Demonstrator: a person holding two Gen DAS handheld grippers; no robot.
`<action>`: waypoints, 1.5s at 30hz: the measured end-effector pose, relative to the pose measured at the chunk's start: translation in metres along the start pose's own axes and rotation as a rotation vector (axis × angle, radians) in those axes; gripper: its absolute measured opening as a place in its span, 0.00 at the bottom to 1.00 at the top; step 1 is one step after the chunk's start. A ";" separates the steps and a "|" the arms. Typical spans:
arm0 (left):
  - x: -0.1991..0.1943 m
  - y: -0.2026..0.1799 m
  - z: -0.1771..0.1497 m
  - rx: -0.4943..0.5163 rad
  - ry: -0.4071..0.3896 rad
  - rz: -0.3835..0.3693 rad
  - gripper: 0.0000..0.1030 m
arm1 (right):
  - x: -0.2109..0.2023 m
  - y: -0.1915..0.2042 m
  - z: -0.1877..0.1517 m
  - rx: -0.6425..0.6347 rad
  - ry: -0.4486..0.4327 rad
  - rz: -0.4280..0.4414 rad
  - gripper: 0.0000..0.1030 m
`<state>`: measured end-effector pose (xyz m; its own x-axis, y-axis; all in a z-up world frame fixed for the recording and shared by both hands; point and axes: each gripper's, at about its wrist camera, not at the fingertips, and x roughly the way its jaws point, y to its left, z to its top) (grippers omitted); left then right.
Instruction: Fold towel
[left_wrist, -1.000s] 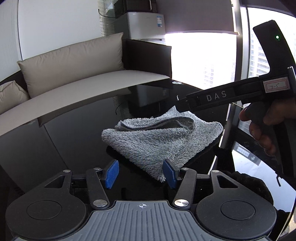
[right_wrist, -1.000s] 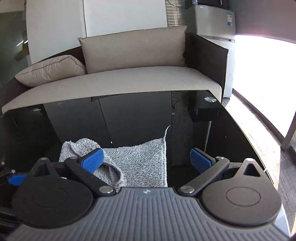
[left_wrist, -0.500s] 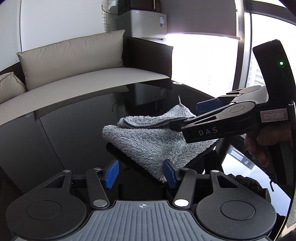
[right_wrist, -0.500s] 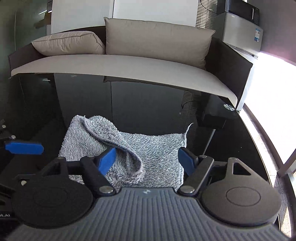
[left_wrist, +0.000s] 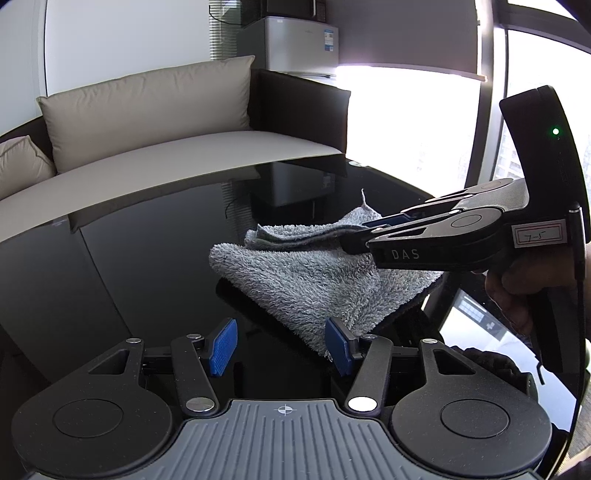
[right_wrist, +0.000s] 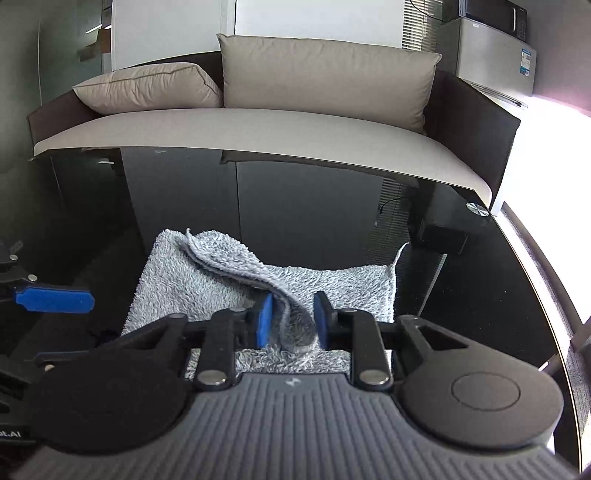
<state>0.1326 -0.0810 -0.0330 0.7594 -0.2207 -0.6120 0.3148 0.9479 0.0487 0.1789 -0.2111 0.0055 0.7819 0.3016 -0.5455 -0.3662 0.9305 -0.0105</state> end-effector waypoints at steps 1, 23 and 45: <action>0.000 0.000 0.000 0.000 0.000 0.000 0.48 | -0.002 -0.001 0.001 0.009 -0.009 0.006 0.06; 0.001 -0.003 -0.002 0.012 0.009 -0.002 0.48 | -0.028 -0.058 0.000 0.370 0.055 -0.074 0.05; 0.002 0.003 0.001 0.013 0.016 -0.002 0.48 | -0.037 -0.062 -0.007 0.495 0.125 -0.101 0.06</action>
<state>0.1356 -0.0786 -0.0334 0.7497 -0.2186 -0.6246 0.3234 0.9445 0.0576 0.1691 -0.2813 0.0207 0.7236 0.2061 -0.6587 0.0142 0.9498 0.3127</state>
